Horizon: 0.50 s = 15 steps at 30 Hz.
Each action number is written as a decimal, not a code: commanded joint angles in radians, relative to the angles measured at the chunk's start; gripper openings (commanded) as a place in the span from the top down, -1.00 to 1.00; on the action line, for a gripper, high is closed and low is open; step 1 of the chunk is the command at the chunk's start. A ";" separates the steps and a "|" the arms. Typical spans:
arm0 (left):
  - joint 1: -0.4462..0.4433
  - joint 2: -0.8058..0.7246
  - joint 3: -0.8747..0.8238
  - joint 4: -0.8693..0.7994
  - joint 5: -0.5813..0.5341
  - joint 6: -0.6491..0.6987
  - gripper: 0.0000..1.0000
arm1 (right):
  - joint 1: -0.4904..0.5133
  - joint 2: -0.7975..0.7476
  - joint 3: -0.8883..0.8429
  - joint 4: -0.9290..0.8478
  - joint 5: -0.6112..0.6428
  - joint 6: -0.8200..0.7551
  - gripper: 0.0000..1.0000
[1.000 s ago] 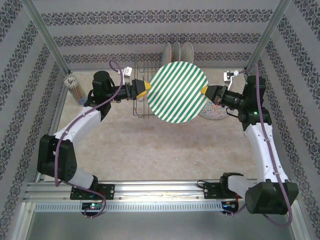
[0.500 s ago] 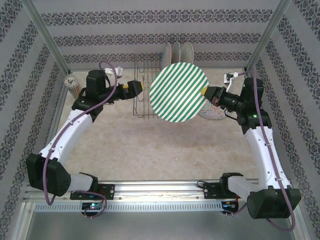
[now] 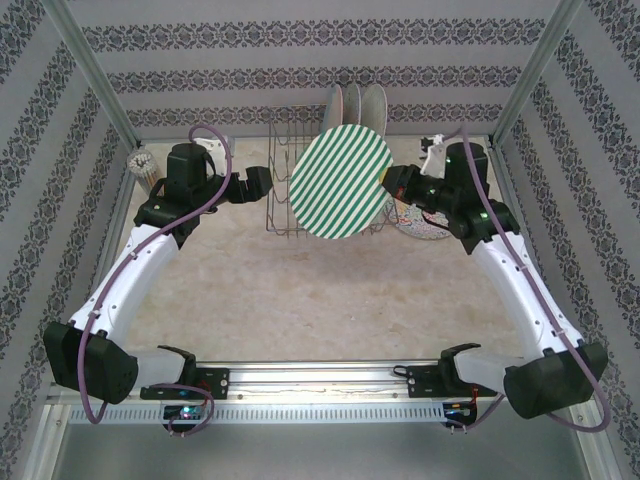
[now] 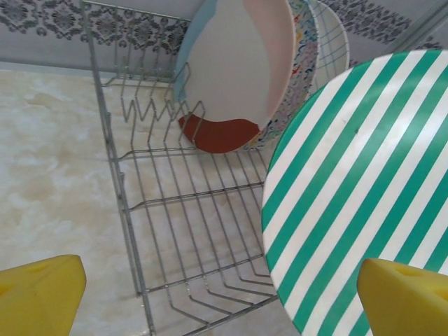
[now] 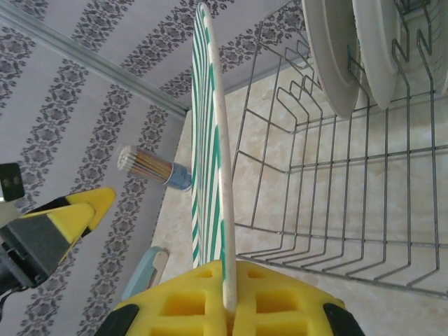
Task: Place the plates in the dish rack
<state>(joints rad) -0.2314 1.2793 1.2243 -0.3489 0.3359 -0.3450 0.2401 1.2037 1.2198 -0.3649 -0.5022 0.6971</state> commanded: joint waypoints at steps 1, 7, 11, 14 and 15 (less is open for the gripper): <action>0.013 0.003 0.028 -0.042 -0.068 0.059 -0.99 | 0.051 0.029 0.083 0.045 0.123 -0.039 1.00; 0.023 0.000 0.009 -0.032 -0.114 0.064 -0.99 | 0.140 0.129 0.201 0.005 0.313 -0.082 1.00; 0.023 0.000 -0.004 -0.029 -0.161 0.078 -0.99 | 0.186 0.195 0.287 -0.008 0.471 -0.118 1.00; 0.034 0.016 -0.007 -0.027 -0.165 0.083 -0.99 | 0.215 0.262 0.378 -0.057 0.583 -0.153 1.00; 0.035 0.024 -0.008 -0.028 -0.161 0.081 -0.99 | 0.227 0.284 0.405 -0.073 0.620 -0.169 1.00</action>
<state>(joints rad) -0.2180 1.2842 1.2236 -0.3603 0.2024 -0.2913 0.4450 1.4567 1.5318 -0.4423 -0.0528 0.5858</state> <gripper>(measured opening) 0.996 0.051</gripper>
